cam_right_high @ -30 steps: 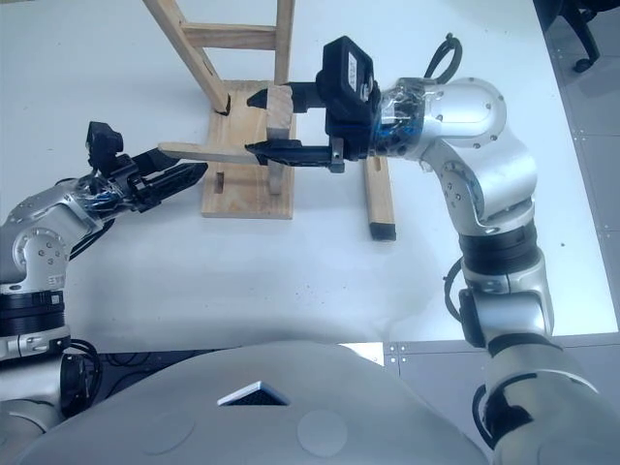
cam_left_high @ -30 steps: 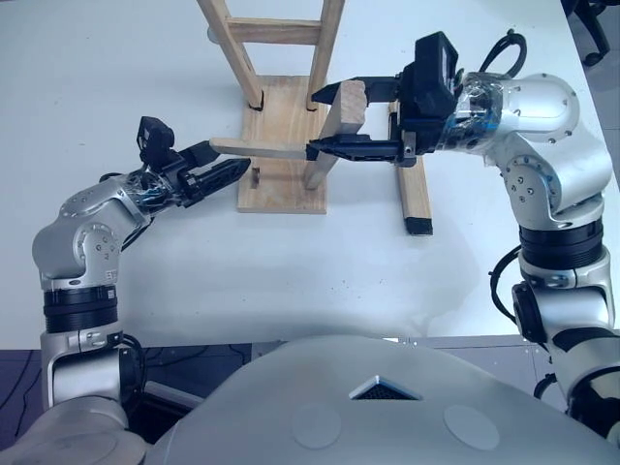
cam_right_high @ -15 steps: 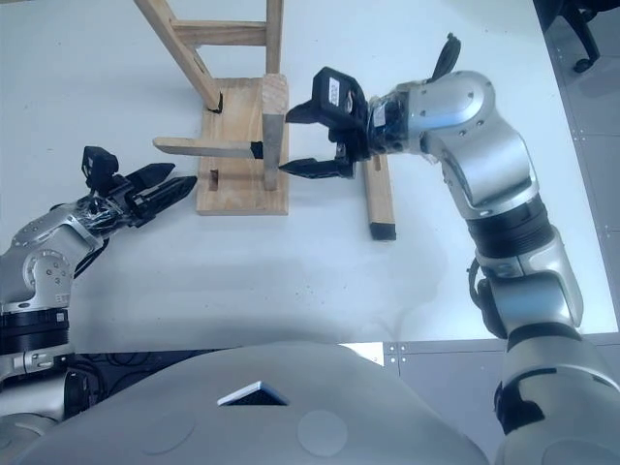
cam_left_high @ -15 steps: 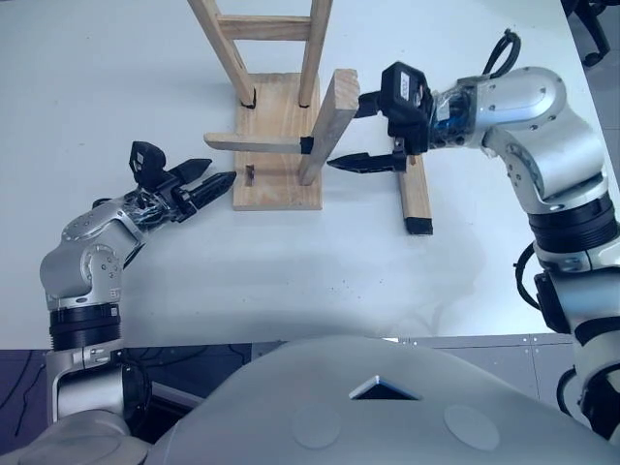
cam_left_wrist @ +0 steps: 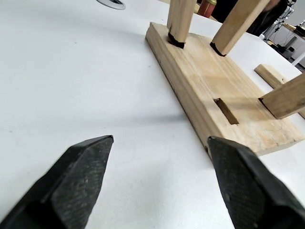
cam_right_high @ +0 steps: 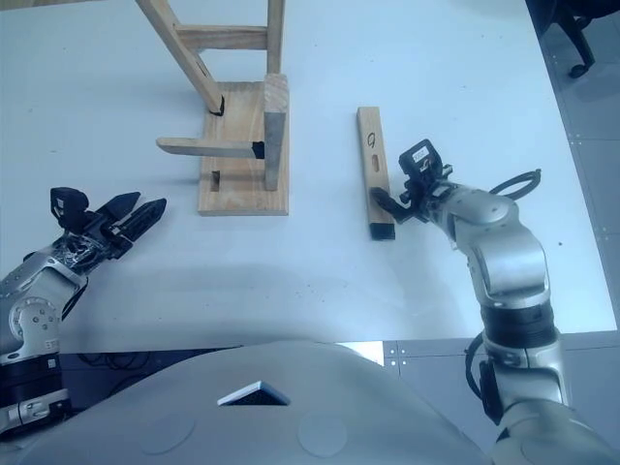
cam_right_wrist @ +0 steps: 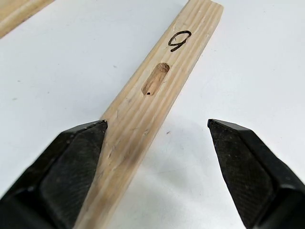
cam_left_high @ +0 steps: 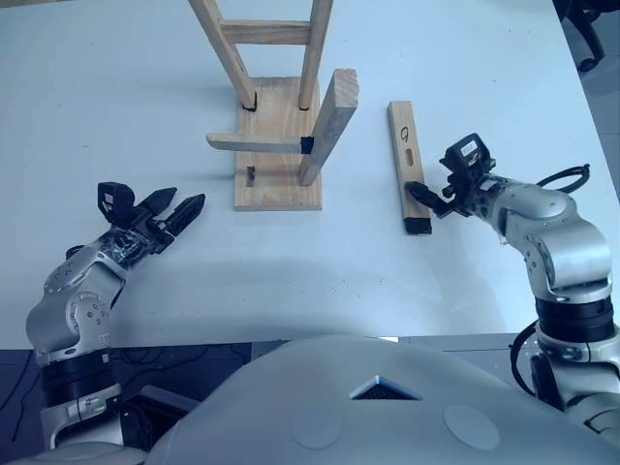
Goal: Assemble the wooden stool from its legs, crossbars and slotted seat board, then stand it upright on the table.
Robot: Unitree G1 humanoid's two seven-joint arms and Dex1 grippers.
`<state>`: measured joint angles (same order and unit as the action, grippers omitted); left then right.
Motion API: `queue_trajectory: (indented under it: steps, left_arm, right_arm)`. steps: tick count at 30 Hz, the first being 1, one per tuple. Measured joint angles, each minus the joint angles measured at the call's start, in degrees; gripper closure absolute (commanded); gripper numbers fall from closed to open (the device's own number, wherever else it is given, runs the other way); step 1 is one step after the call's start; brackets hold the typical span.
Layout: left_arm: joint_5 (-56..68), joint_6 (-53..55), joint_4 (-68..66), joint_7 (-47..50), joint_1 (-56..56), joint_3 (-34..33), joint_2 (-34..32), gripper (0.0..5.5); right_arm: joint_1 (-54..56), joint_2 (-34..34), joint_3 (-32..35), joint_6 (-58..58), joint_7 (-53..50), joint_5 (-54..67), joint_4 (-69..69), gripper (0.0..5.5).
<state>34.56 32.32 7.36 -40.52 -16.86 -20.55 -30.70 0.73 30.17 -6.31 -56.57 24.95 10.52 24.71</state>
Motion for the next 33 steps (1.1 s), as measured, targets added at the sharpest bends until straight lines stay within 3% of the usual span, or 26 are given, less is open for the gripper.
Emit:
queue_trajectory:
  steps: [8, 12, 16, 20, 23, 28, 33]
  left_arm:
    - [0.20, 1.34, 0.02, -0.65, 1.15, 0.05, -2.51, 1.87]
    - [-0.39, 1.37, 0.01, -0.64, 1.27, 0.89, -2.53, 1.87]
    - [-0.27, 1.00, 0.04, 0.16, 3.06, 0.71, -2.22, 1.87]
    - [4.59, -2.92, 1.52, 2.68, 7.37, -6.28, 0.43, 1.87]
    - [14.48, -2.02, 2.35, 2.42, 11.45, -12.56, 1.07, 1.87]
    - [32.57, 5.49, 4.92, 2.06, 20.32, -16.25, -1.99, 1.19]
    - [42.70, 11.46, 7.22, 0.58, 36.59, -8.78, -5.21, 0.44]
  right_arm:
    - [-1.56, -3.13, 3.60, -6.29, -3.93, 1.52, 3.35, 1.60]
    - [-2.29, -1.69, -0.14, -5.78, -3.11, 0.80, 2.93, 2.16]
    - [-3.68, 2.44, -0.96, 2.76, -1.01, 0.02, -2.85, 2.85]
    - [-2.92, 2.05, 2.61, 7.68, -0.43, 0.42, -9.00, 3.38]
    - [-0.45, 1.93, 6.22, 10.63, -0.07, 0.99, -14.73, 3.42]
    - [13.19, 1.91, 10.94, 16.38, 6.32, 6.05, -20.97, 3.44]
    - [38.07, -0.69, 15.65, 18.70, 17.92, 22.37, -19.77, 3.44]
